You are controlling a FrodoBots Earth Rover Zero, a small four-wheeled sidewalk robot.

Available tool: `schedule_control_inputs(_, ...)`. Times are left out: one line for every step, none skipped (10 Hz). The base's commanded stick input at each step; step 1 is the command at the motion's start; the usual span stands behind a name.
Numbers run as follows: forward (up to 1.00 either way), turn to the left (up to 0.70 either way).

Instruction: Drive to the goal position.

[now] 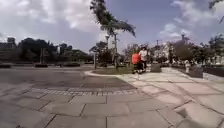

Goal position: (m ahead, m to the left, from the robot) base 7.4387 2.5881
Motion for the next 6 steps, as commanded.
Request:
schedule_control_inputs(0.7, 0.29)
schedule_control_inputs(0.7, 0.35)
schedule_control_inputs(0.32, 0.43)
schedule_control_inputs(0.0, 0.23)
schedule_control_inputs(-0.34, 0.0)
schedule_control_inputs(-0.7, 0.0)
